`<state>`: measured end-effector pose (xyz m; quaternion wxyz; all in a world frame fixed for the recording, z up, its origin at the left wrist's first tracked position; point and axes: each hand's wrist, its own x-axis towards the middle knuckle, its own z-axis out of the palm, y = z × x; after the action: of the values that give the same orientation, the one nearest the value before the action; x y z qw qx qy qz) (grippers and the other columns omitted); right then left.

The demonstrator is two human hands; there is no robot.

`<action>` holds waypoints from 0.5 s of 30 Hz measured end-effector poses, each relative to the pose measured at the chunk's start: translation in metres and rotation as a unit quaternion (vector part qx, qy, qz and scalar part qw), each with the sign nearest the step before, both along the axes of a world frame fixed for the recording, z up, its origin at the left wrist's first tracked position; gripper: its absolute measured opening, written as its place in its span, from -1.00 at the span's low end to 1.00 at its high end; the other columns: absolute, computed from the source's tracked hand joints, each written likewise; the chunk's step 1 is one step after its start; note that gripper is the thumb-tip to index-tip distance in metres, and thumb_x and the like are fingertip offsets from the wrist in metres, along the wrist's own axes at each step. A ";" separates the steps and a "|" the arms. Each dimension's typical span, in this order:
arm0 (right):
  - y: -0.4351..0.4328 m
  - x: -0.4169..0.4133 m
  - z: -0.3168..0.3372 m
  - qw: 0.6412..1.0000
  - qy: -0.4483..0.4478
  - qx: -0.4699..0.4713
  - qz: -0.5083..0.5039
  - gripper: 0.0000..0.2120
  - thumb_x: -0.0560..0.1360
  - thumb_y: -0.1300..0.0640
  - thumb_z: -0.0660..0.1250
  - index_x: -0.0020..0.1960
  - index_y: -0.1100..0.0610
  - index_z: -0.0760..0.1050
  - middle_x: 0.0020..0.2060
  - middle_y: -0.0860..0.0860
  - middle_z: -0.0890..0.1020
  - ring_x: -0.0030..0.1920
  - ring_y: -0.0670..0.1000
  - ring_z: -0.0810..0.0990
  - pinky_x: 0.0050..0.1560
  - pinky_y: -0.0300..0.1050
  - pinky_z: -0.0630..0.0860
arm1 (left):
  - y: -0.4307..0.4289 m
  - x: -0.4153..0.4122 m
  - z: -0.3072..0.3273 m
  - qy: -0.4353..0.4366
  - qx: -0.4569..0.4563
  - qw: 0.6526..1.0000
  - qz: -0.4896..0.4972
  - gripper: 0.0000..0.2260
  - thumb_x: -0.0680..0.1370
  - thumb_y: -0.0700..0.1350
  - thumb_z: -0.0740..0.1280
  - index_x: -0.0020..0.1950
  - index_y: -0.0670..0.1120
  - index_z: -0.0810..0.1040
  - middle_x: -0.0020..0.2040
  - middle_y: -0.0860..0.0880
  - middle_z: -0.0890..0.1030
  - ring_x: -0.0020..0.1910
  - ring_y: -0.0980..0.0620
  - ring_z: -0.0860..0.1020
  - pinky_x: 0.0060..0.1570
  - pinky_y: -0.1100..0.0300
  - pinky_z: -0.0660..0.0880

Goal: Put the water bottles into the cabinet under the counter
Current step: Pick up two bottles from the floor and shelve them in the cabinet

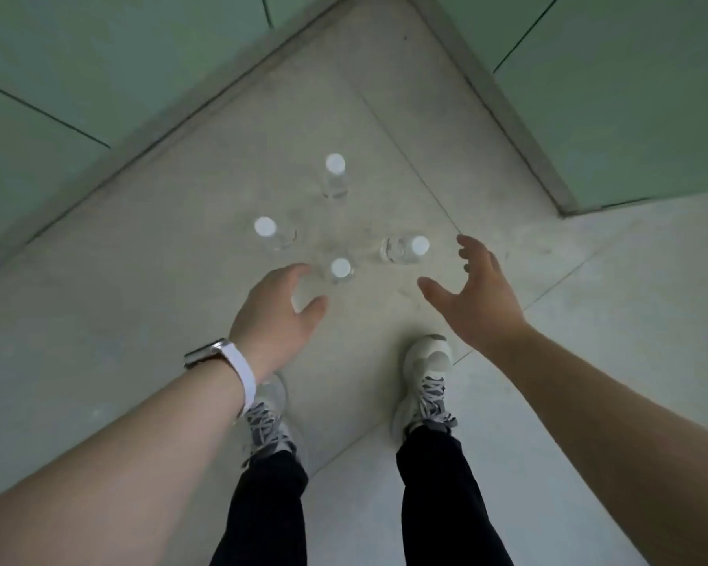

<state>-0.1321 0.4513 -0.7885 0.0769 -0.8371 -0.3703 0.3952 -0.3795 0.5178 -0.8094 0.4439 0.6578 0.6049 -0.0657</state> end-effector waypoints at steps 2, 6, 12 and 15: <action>-0.003 0.005 -0.041 0.999 0.023 0.003 -0.026 -0.19 0.44 -0.14 0.46 0.54 -0.02 0.13 0.44 -0.03 0.35 0.39 -0.02 0.37 0.33 -0.03 0.39 | -0.009 0.003 -0.037 -0.009 -0.022 0.999 0.030 -0.48 0.58 0.06 0.36 0.52 -0.01 0.36 0.47 -0.02 0.42 0.43 -0.02 0.40 0.34 0.14 0.32; -0.007 0.009 -0.113 0.998 0.044 0.020 -0.035 -0.17 0.39 -0.12 0.51 0.52 -0.05 0.15 0.40 -0.08 0.39 0.34 -0.07 0.41 0.22 -0.15 0.38 | -0.018 0.007 -0.099 -0.029 -0.006 0.998 0.064 -0.42 0.55 0.04 0.41 0.53 0.00 0.32 0.45 0.00 0.43 0.39 0.02 0.43 0.27 0.18 0.32; -0.007 0.017 -0.181 0.995 0.061 0.071 -0.034 -0.19 0.37 -0.07 0.55 0.47 -0.08 0.19 0.35 -0.15 0.42 0.29 -0.13 0.42 0.25 -0.15 0.40 | -0.016 0.022 -0.166 -0.077 0.008 0.995 0.061 -0.25 0.46 0.06 0.51 0.57 0.04 0.24 0.49 0.04 0.38 0.44 0.04 0.38 0.42 0.02 0.35; -0.002 0.020 -0.201 0.992 0.075 0.094 -0.050 -0.22 0.36 -0.04 0.57 0.44 -0.10 0.22 0.27 -0.22 0.44 0.26 -0.15 0.44 0.21 -0.21 0.41 | -0.010 0.032 -0.187 -0.091 0.043 0.993 0.062 -0.26 0.45 0.01 0.54 0.55 0.00 0.29 0.48 0.01 0.39 0.43 0.02 0.39 0.43 0.06 0.34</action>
<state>-0.1119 0.4496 -0.9897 0.2022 -0.8118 -0.3566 0.4158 -0.3473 0.5081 -0.9967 0.4716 0.6406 0.6041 0.0479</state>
